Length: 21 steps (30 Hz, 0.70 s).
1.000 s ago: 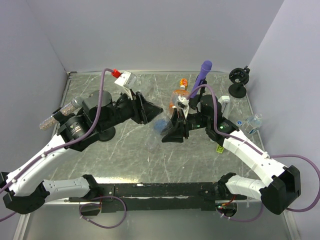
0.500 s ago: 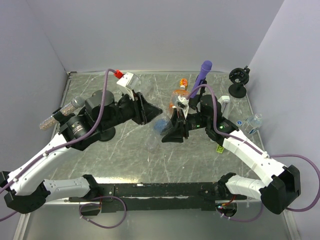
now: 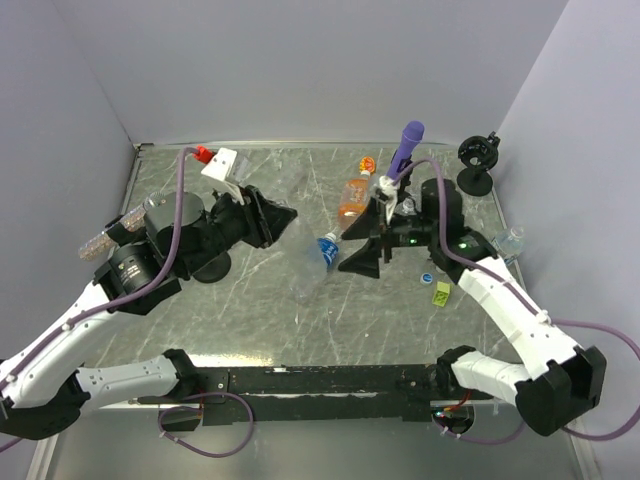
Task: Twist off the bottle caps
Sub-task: Place the plastic bottle at the center of the board.
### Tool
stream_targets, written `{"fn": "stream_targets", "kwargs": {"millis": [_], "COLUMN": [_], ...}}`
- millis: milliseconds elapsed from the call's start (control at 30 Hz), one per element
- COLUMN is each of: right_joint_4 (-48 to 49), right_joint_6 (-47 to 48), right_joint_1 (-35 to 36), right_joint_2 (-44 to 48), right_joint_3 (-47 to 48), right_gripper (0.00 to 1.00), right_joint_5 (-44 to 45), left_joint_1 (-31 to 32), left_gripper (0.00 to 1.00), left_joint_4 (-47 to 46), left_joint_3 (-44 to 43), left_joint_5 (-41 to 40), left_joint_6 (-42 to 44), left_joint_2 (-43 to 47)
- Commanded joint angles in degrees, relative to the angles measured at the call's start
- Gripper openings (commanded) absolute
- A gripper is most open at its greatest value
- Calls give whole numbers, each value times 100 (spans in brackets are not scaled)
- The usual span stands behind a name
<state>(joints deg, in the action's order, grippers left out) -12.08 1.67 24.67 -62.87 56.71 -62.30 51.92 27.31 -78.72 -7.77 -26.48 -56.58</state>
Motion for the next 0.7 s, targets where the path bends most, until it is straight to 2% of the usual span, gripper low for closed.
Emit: {"fn": "stream_targets", "kwargs": {"millis": [0, 67, 133, 333, 467, 667], "right_joint_4": [-1304, -1630, -1632, -868, -1008, -1051], "right_joint_6": [1369, 1659, 1871, 1863, 2083, 2197], "right_joint_1": [-584, -900, -1095, -1894, -2053, -2080], "right_joint_2": [442, 635, 951, 2076, 2077, 2200], "right_joint_3": [517, 325, -79, -1424, -1469, -1549], "right_gripper": [99, 99, 99, 99, 99, 99], "right_joint_5": [482, 369, 158, -667, -871, -845], "left_joint_1": [-24, -103, -400, -1824, -2519, -3196], "left_gripper": [6, 6, 6, 5, 5, 5], "left_joint_4": [126, -154, -671, -2183, -2992, -3723], "left_joint_3": [76, 207, 374, 822, 867, 779], "left_joint_5": [-1505, -2077, -2255, -1711, -1325, -1077], "left_joint_6": [748, 1187, 1574, 2015, 2024, 1989], "left_joint_2": [-37, -195, -414, -1188, -1759, -2734]}}
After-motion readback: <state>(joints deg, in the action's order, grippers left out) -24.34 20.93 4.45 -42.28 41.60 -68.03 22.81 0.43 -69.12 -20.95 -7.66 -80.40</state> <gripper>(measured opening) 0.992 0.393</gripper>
